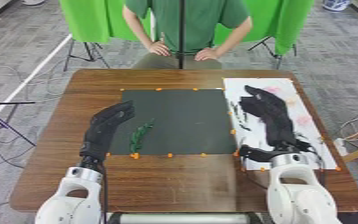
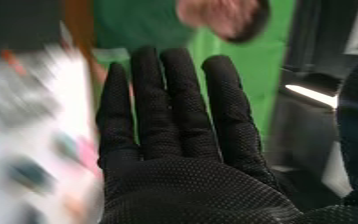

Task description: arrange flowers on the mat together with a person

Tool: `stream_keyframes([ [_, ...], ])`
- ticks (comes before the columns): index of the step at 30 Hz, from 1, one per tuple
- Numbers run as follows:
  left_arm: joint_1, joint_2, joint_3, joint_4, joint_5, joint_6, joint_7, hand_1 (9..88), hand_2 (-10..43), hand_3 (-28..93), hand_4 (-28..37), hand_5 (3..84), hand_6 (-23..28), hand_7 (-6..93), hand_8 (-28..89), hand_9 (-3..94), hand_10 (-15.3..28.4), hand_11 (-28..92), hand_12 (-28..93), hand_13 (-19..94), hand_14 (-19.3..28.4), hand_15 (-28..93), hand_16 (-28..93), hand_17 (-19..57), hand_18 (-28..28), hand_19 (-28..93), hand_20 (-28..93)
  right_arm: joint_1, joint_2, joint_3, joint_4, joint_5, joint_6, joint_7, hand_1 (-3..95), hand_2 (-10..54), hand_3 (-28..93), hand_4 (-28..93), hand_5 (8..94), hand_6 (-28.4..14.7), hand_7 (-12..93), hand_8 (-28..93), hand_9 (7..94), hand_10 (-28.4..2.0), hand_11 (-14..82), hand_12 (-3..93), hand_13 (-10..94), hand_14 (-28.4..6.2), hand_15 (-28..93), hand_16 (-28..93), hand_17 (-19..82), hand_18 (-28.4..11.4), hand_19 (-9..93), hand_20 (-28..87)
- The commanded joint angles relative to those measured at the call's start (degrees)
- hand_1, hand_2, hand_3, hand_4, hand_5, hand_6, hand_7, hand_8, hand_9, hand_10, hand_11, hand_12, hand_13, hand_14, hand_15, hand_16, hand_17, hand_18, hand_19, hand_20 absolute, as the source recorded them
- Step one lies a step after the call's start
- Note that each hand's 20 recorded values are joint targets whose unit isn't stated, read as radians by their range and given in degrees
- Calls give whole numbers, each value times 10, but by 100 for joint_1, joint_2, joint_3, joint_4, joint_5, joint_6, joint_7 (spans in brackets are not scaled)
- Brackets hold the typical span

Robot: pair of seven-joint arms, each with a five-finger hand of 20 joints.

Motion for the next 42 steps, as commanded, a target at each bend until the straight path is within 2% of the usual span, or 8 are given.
stream_keyframes([
  [1, 173, 0, -79, -72, -44, 156, -107, 337, -70, 602, -163, 470, 41, 166, -58, 433, 125, 167, 143, 327, 158, 200, 36, 15, 107, 37, 159, -72, 787, 984, -525, -2324, 310, 951, 267, -95, 652, -282, 531, -17, 214, -114, 602, -158, 222, 201, 545, -129, 341, 222, 184, -181, 546, 376],
  [8, 202, 29, -89, -114, -17, 113, -188, 339, -68, 600, -165, 470, 41, 165, -58, 433, 126, 166, 142, 327, 158, 201, 36, 16, 106, 37, 160, -690, 1171, 1774, -384, -4809, -357, 2117, 356, -95, 735, -279, 604, -8, 235, -108, 668, -149, 246, 208, 624, -112, 432, 207, 228, -193, 622, 402],
  [13, 214, 112, -93, -139, -47, 241, -218, 339, -68, 599, -164, 470, 42, 165, -58, 433, 126, 166, 143, 327, 158, 201, 36, 16, 106, 37, 161, -917, 1425, 2114, -100, -5699, -1100, 2255, 379, -95, 669, -282, 660, -1, 227, -110, 720, -142, 250, 212, 670, -105, 464, 215, 275, -187, 650, 425],
  [16, 214, 110, -84, -141, -42, 222, -220, 339, -68, 600, -164, 470, 42, 165, -58, 433, 126, 166, 142, 327, 159, 202, 36, 16, 106, 38, 161, -923, 1605, 2109, 67, -5922, -1558, 2361, 503, -95, 391, -283, 689, -1, 210, -105, 748, -139, 246, 214, 695, -100, 472, 223, 294, -193, 664, 443],
  [18, 188, 97, -77, -126, -41, 193, -243, 339, -68, 601, -165, 470, 42, 165, -58, 433, 127, 167, 142, 327, 159, 202, 35, 16, 106, 37, 161, -844, 1715, 1996, 195, -5933, -1765, 2495, 699, -95, -135, -26, 711, 2, 201, -105, 770, -132, 247, 215, 721, -93, 476, 234, 313, -198, 685, 453],
  [23, 163, 98, -56, -120, -16, 135, -262, 341, -67, 599, -165, 470, 41, 166, -58, 433, 127, 167, 143, 327, 158, 203, 35, 15, 106, 38, 161, -608, 1765, 1733, 525, -6066, -2145, 2771, 732, -95, -272, 117, 729, 1, 182, -100, 789, -117, 240, 212, 752, -83, 481, 249, 336, -202, 711, 456],
  [38, 228, 83, -91, -153, -43, 175, -348, 341, -65, 598, -165, 469, 41, 166, -58, 432, 127, 167, 142, 326, 160, 206, 34, 14, 106, 40, 160, -490, 1493, 1485, 928, -5744, -2417, 2936, 690, -95, -283, 291, 771, 8, 176, -102, 839, -121, 218, 207, 785, -85, 471, 266, 355, -212, 730, 447],
  [42, 238, 78, -72, -158, -125, 229, -387, 337, -57, 596, -166, 469, 42, 165, -58, 432, 128, 167, 142, 325, 162, 206, 33, 13, 107, 41, 161, -450, 1459, 1429, 946, -5737, -2486, 2985, 688, -95, -282, 339, 776, 11, 177, -102, 844, -118, 216, 207, 785, -88, 467, 268, 353, -212, 723, 447],
])
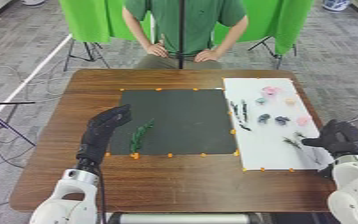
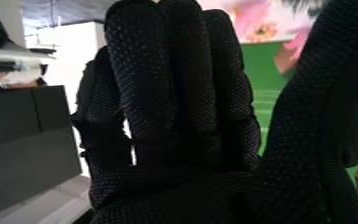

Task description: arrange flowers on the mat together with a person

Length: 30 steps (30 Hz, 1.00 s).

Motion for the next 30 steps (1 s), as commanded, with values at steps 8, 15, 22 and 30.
stream_keyframes([
  [8, 135, -53, 0, -49, -154, 157, -151, 323, -41, 595, -170, 470, 45, 163, -56, 432, 130, 168, 142, 323, 165, 210, 33, 11, 109, 45, 161, -48, -124, -260, 142, -165, 314, 206, 569, -95, 415, -257, 821, 20, 175, 35, 883, -105, 216, 210, 814, -84, 462, 278, 353, -210, 717, 443],
  [15, 128, -71, 7, -41, -180, 133, -215, 317, -37, 600, -173, 470, 47, 163, -55, 432, 132, 169, 142, 323, 166, 213, 32, 11, 109, 48, 160, -94, -154, -306, 119, -129, 598, 256, 861, -95, -282, 314, 872, 32, 180, 64, 932, -88, 173, 295, 844, -79, 482, 292, 357, -205, 713, 439],
  [22, 142, -77, -25, -49, -180, 142, -210, 314, -33, 600, -173, 471, 48, 161, -54, 432, 133, 169, 141, 321, 168, 216, 31, 10, 110, 50, 159, -81, -297, -235, -355, 120, 835, 315, 865, -95, -282, 343, 882, 33, 184, 71, 937, -85, 203, 292, 854, -77, 497, 299, 360, -206, 721, 442],
  [30, 246, -97, -171, -64, -204, 180, -253, 313, -32, 599, -174, 470, 48, 160, -53, 432, 133, 168, 141, 321, 167, 217, 30, 9, 111, 51, 159, 609, -894, -1130, -1109, 13, 1304, 380, 869, -95, -283, 367, 891, 29, 184, 77, 937, -91, 216, 287, 852, -80, 511, 303, 359, -208, 728, 444],
])
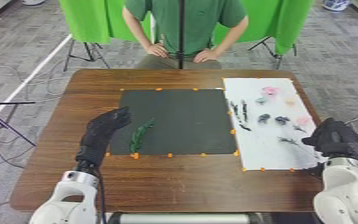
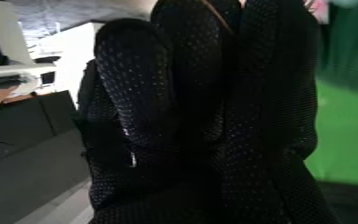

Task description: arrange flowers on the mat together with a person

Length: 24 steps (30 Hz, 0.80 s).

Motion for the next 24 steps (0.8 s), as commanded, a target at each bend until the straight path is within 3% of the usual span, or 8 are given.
stream_keyframes([
  [1, 165, -72, -166, 0, -59, 108, -99, 313, -32, 599, -175, 470, 48, 159, -53, 432, 133, 168, 141, 321, 167, 217, 30, 9, 111, 52, 159, 802, -655, -1004, -669, -205, 502, 25, 869, -95, -283, 369, 891, 29, 184, 78, 937, -91, 219, 286, 852, -81, 514, 303, 359, -208, 728, 445],
  [8, 221, -80, -350, 27, -66, 275, -86, 312, -33, 601, -174, 468, 48, 158, -52, 430, 133, 167, 141, 320, 167, 215, 29, 8, 112, 53, 158, 1418, -1495, -2010, -523, -197, 514, -152, 870, -95, -283, 378, 895, 26, 187, 83, 937, -93, 236, 285, 848, -84, 535, 305, 355, -211, 734, 448],
  [24, 502, -17, -574, -135, -79, 616, -49, 309, -32, 601, -174, 469, 50, 157, -52, 430, 133, 168, 141, 319, 168, 217, 30, 6, 113, 57, 158, 2024, -2281, -3275, 438, 64, -105, -375, 873, -95, -283, 387, 899, 24, 191, 88, 937, -99, 279, 274, 829, -92, 609, 303, 350, -217, 750, 457],
])
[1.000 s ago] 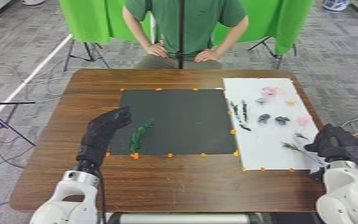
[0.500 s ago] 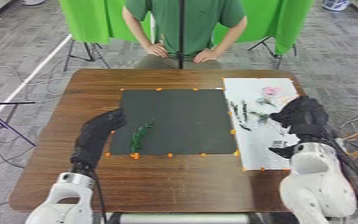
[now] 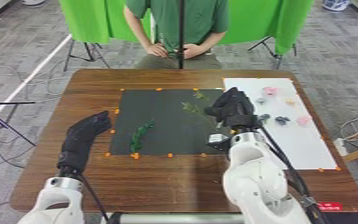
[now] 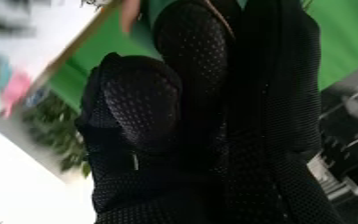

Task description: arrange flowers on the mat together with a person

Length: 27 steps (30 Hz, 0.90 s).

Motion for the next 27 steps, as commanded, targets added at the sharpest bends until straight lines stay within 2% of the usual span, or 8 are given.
stream_keyframes([
  [1, 172, 22, -90, -52, -55, 222, -24, 309, -32, 601, -174, 469, 49, 158, -52, 430, 133, 168, 142, 319, 168, 217, 30, 7, 113, 56, 158, 193, -333, -443, 528, 112, -170, -126, 873, -95, -283, 387, 899, 25, 191, 87, 937, -99, 280, 273, 829, -92, 612, 302, 350, -217, 751, 457],
  [4, 167, 52, -81, -60, -37, 206, -43, 309, -32, 601, -174, 468, 50, 158, -51, 430, 133, 167, 141, 320, 169, 218, 30, 6, 114, 56, 158, 254, -400, -549, 719, 197, -142, -77, 874, -95, -283, 387, 900, 24, 191, 86, 937, -99, 284, 271, 829, -92, 616, 299, 349, -218, 752, 458],
  [7, 198, 37, -66, -77, -41, 241, -30, 309, -31, 600, -174, 468, 49, 158, -52, 429, 133, 168, 141, 320, 169, 219, 30, 6, 114, 57, 158, 299, -447, -649, 879, 260, -178, -44, 872, -95, -283, 394, 900, 24, 193, 86, 937, -99, 288, 269, 828, -91, 619, 297, 349, -219, 753, 459],
  [13, 209, 38, -40, -84, -39, 219, -47, 308, -32, 601, -174, 468, 48, 161, -52, 429, 133, 167, 141, 320, 168, 218, 29, 6, 114, 57, 157, 343, -514, -793, 1094, 432, -183, -29, 870, -95, -283, 400, 900, 24, 194, 86, 937, -100, 292, 264, 828, -92, 624, 294, 349, -219, 755, 459],
  [24, 174, 36, 47, -63, -35, 238, -46, 309, -32, 602, -175, 467, 48, 160, -52, 428, 133, 166, 141, 317, 169, 217, 30, 3, 118, 63, 159, 528, -600, -1006, 1386, 837, -101, -101, 865, -95, -283, 398, 899, 24, 193, 79, 937, -102, 288, 258, 827, -92, 626, 290, 348, -218, 757, 459],
  [27, 139, 33, 72, -42, -31, 201, -55, 308, -32, 602, -175, 466, 48, 159, -53, 428, 133, 166, 141, 317, 169, 216, 30, 2, 120, 65, 159, 551, -612, -1026, 1441, 872, -79, -84, 863, -95, -283, 398, 898, 24, 193, 78, 937, -102, 290, 256, 827, -91, 626, 289, 348, -220, 759, 459],
])
